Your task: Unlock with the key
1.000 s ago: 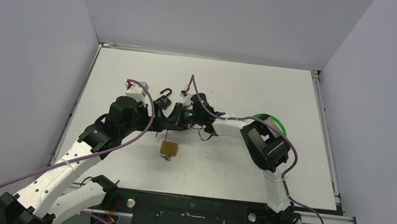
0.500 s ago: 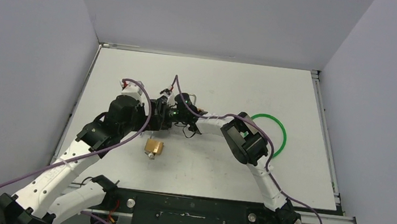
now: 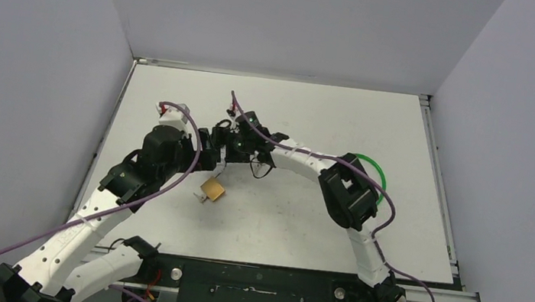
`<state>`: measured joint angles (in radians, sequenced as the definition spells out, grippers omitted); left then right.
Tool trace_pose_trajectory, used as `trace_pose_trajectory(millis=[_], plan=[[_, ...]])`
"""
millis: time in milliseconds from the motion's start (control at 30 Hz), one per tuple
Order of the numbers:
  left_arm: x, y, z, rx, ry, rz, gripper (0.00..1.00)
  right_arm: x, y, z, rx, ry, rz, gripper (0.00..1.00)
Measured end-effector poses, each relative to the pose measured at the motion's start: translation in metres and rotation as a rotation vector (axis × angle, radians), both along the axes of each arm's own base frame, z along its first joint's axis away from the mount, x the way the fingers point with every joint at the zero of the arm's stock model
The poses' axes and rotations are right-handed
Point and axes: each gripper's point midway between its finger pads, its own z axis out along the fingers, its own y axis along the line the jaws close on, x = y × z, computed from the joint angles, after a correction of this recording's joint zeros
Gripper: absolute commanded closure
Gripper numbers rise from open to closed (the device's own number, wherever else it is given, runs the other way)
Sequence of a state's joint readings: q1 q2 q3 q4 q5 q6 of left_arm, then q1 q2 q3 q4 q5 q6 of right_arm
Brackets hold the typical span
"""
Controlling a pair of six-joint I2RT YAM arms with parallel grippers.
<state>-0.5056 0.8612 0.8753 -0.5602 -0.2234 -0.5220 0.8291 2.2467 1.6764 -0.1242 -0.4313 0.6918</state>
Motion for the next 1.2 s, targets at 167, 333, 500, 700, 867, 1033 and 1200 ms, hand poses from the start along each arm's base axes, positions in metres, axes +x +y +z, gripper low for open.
trace_pose_trajectory(millis=[167, 333, 500, 700, 867, 1033, 1200], plan=[[0.007, -0.003, 0.009, -0.033, -0.038, 0.012, 0.03, 0.008, -0.041, 0.039, -0.044, -0.103, -0.025, 0.14], [0.017, -0.008, 0.016, -0.059, -0.073, 0.015, 0.03, 0.024, -0.083, 0.078, -0.062, -0.186, -0.076, 0.16], [0.026, -0.017, 0.014, -0.076, -0.072, -0.006, 0.03, 0.031, -0.144, 0.075, -0.168, -0.188, -0.2, 0.21], [0.029, -0.03, 0.013, -0.117, -0.081, -0.048, 0.03, 0.025, -0.264, 0.065, -0.37, -0.147, -0.449, 0.25], [0.032, -0.041, 0.013, -0.167, -0.092, -0.075, 0.03, 0.009, -0.364, 0.06, -0.516, -0.11, -0.674, 0.35], [0.039, -0.053, 0.005, -0.202, -0.074, -0.098, 0.04, -0.03, -0.42, 0.032, -0.622, 0.004, -0.776, 0.51], [0.045, -0.064, -0.004, -0.222, -0.049, -0.12, 0.05, -0.063, -0.436, 0.0, -0.677, 0.13, -0.776, 0.61]])
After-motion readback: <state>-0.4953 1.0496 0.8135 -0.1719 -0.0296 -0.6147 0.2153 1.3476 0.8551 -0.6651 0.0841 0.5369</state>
